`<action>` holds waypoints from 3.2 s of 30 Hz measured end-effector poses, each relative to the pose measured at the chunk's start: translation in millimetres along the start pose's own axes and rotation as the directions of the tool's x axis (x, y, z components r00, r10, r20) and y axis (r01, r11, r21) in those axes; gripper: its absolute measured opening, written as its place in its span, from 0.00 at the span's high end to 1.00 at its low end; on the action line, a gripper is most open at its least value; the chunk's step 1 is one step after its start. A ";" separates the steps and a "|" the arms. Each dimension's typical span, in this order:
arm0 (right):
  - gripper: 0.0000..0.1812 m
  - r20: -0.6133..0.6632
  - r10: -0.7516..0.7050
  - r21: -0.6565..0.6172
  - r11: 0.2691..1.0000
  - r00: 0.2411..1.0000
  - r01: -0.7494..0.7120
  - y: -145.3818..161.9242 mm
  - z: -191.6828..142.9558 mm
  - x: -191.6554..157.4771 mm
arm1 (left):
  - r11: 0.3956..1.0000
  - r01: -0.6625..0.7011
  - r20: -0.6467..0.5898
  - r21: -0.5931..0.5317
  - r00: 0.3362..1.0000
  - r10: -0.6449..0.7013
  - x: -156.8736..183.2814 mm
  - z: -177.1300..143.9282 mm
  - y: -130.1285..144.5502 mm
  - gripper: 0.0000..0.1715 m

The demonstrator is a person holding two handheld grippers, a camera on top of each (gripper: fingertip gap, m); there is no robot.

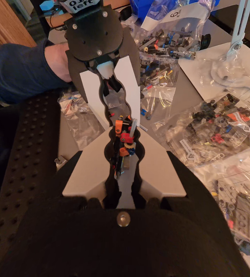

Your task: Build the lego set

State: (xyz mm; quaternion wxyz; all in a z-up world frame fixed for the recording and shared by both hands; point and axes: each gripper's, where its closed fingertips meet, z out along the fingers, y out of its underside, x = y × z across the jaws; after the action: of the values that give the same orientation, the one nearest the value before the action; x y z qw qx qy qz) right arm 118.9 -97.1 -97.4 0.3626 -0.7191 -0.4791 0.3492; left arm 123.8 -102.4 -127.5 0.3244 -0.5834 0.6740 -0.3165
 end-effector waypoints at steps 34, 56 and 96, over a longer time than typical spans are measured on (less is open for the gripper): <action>0.93 -0.082 -0.093 0.001 0.996 0.992 0.094 -2.6 -14.6 6.2 | 0.997 -0.060 0.031 -0.045 0.998 0.061 0.1 -2.9 5.1 0.85; 0.93 -0.055 -0.120 0.008 0.993 0.991 0.120 -5.4 -10.1 -1.4 | 0.993 0.093 -0.035 0.071 0.995 -0.091 -2.7 -25.3 -7.9 0.74; 0.93 -0.009 -0.085 0.015 0.996 0.996 0.085 -5.4 -9.1 -5.6 | 0.999 0.046 -0.060 0.007 0.997 -0.045 8.6 -0.7 -6.0 0.80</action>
State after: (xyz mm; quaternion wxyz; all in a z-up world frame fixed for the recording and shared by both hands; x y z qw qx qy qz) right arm 122.6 -102.6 -87.5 0.3845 -0.6968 -0.5050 0.3340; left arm 125.8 -111.6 -122.8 0.2991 -0.5875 0.6687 -0.3438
